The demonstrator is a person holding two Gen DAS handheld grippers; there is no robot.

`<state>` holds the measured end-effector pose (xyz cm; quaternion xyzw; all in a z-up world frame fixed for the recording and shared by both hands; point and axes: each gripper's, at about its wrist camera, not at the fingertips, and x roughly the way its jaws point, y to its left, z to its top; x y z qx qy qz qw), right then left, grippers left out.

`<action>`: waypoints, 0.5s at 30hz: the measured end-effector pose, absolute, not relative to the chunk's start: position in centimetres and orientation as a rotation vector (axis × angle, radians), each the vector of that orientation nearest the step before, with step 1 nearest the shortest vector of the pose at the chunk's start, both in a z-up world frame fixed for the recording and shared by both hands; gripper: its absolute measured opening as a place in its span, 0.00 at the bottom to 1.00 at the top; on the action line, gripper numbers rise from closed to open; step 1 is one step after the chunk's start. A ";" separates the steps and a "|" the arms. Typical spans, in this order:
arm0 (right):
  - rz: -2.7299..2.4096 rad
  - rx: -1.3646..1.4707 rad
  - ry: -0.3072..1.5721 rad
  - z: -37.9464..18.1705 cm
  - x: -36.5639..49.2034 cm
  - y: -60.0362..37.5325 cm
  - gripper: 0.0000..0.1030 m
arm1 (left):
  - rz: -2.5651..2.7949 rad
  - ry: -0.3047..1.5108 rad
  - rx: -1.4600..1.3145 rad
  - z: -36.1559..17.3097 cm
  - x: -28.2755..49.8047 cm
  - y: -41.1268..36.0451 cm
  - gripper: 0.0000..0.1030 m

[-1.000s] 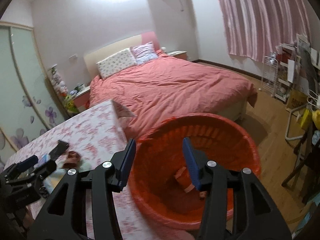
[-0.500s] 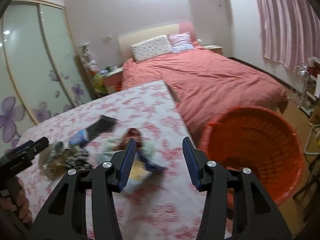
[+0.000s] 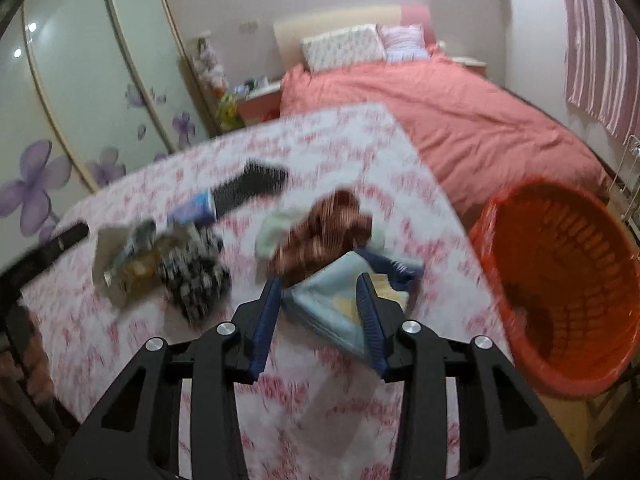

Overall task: Collect trash
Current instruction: 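Grasp the blue snack bag with the right gripper while the left gripper grasps the tissue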

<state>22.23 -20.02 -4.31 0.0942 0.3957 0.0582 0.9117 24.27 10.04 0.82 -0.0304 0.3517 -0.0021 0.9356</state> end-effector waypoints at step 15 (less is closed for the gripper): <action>0.040 0.330 0.852 -6.1 22.1 -21.9 0.64 | 0.048 0.730 -0.077 0.1 24.3 12.3 0.89</action>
